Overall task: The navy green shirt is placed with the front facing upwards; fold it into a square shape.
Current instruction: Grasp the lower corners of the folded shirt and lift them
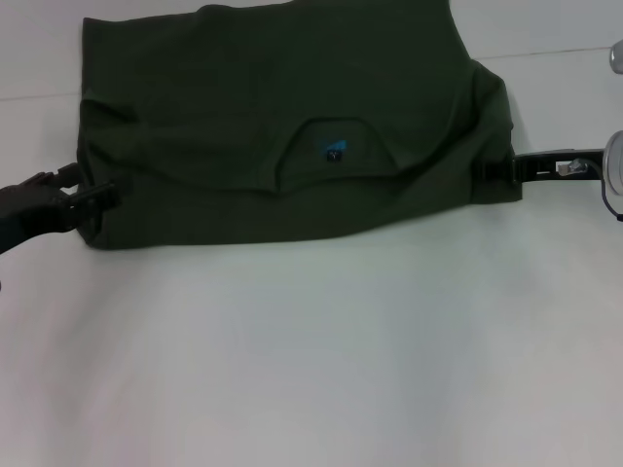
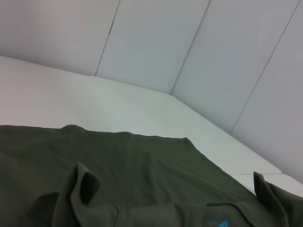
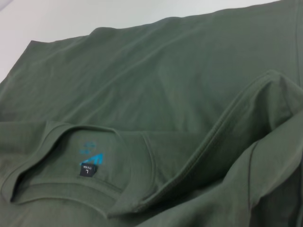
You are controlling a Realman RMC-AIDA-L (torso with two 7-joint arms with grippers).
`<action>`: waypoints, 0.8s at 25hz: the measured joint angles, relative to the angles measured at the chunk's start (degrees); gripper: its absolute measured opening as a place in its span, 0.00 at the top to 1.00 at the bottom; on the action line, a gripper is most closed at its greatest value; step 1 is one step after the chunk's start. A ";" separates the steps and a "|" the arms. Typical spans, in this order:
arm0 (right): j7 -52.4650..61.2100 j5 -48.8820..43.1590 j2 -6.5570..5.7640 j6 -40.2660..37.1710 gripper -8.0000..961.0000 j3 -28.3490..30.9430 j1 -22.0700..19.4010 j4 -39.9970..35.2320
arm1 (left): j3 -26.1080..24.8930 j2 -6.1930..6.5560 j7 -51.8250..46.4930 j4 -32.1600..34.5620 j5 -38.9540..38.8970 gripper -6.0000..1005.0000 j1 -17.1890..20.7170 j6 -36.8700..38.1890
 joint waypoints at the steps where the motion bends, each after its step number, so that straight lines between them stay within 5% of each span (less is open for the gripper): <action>1: 0.14 0.00 0.00 0.13 0.48 -0.02 0.02 0.15 | 0.02 0.00 -0.04 0.00 0.00 0.09 -0.04 -0.14; 7: 1.73 -0.03 -0.15 -0.04 0.60 -0.05 -0.02 0.47 | -0.24 0.00 -0.16 -0.04 0.02 0.09 -0.28 -0.21; 12: 2.67 -0.03 -0.37 -1.09 0.82 0.02 -0.19 0.50 | -0.29 0.00 -0.16 -0.04 0.07 0.09 -0.51 -0.28; 20: 4.23 0.17 -0.46 -0.68 0.91 0.56 -1.54 0.13 | -0.16 0.13 -0.19 0.32 0.30 0.09 -0.53 -0.38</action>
